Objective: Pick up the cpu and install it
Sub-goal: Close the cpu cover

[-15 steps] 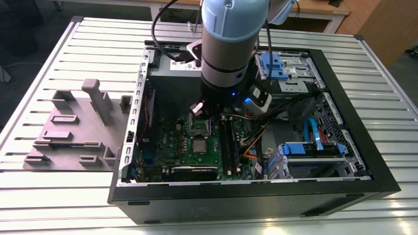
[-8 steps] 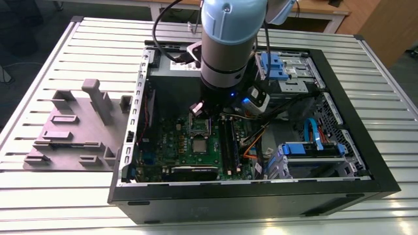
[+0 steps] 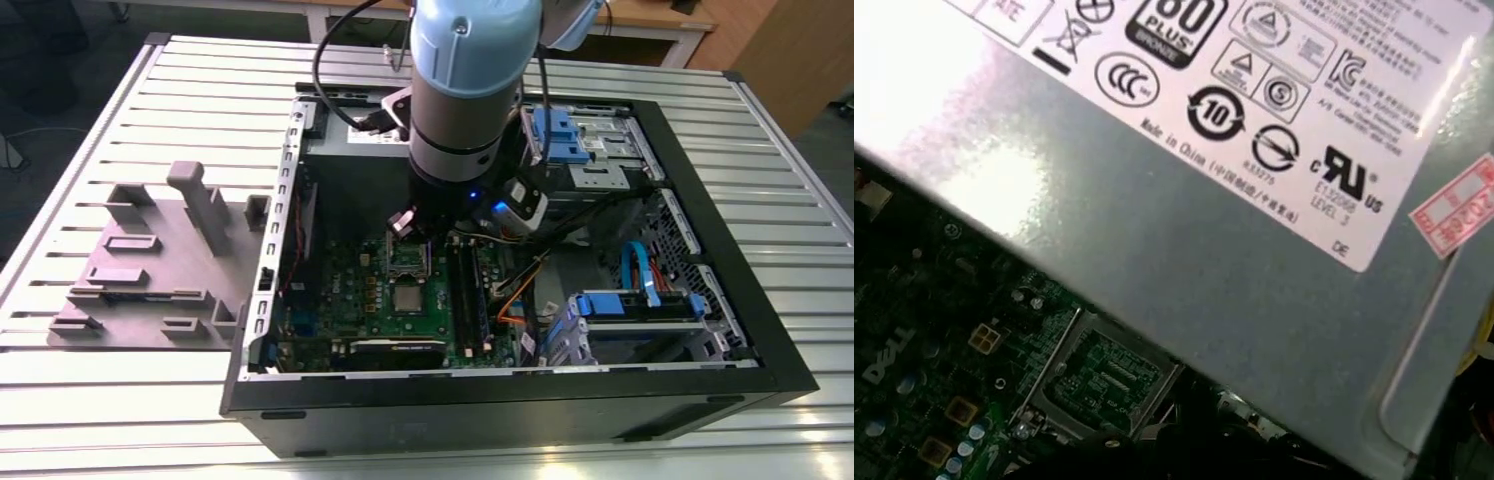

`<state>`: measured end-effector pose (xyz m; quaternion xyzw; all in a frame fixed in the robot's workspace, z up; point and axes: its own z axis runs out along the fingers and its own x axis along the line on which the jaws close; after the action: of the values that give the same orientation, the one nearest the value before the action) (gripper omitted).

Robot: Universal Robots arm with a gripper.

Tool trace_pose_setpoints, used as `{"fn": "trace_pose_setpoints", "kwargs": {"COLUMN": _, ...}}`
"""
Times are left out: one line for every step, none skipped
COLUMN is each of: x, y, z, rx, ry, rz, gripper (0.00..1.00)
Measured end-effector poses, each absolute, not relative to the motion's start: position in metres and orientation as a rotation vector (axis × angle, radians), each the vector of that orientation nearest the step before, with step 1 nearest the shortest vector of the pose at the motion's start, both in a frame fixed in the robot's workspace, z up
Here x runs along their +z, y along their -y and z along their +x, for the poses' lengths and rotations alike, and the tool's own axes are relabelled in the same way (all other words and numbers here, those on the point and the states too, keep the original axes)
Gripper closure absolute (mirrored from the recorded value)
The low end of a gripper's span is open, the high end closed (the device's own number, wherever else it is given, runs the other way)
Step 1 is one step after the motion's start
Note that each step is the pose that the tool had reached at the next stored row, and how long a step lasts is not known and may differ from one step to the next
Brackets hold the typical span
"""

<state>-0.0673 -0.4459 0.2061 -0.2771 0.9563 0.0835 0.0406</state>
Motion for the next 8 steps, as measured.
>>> {"fn": "trace_pose_setpoints", "kwargs": {"x": 0.2053, "y": 0.4453, "z": -0.0673, "rx": 0.257, "ry": -2.929, "rz": -0.848, "gripper": 0.90}}
{"fn": "trace_pose_setpoints", "kwargs": {"x": 0.2046, "y": 0.4447, "z": -0.0674, "rx": 0.258, "ry": -2.928, "rz": -0.848, "gripper": 0.90}}
{"fn": "trace_pose_setpoints", "kwargs": {"x": 0.2040, "y": 0.4442, "z": -0.0674, "rx": 0.258, "ry": -2.928, "rz": -0.848, "gripper": 0.90}}
{"fn": "trace_pose_setpoints", "kwargs": {"x": 0.2036, "y": 0.4439, "z": -0.0676, "rx": 0.258, "ry": -2.928, "rz": -0.848, "gripper": 0.90}}
{"fn": "trace_pose_setpoints", "kwargs": {"x": 0.2032, "y": 0.4437, "z": -0.0680, "rx": 0.258, "ry": -2.927, "rz": -0.848, "gripper": 0.90}}
{"fn": "trace_pose_setpoints", "kwargs": {"x": 0.2031, "y": 0.4437, "z": -0.0685, "rx": 0.258, "ry": -2.927, "rz": -0.848, "gripper": 0.90}}
{"fn": "trace_pose_setpoints", "kwargs": {"x": 0.2031, "y": 0.4436, "z": -0.0688, "rx": 0.258, "ry": -2.927, "rz": -0.848, "gripper": 0.90}}
{"fn": "trace_pose_setpoints", "kwargs": {"x": 0.2031, "y": 0.4436, "z": -0.0690, "rx": 0.258, "ry": -2.926, "rz": -0.848, "gripper": 0.90}}
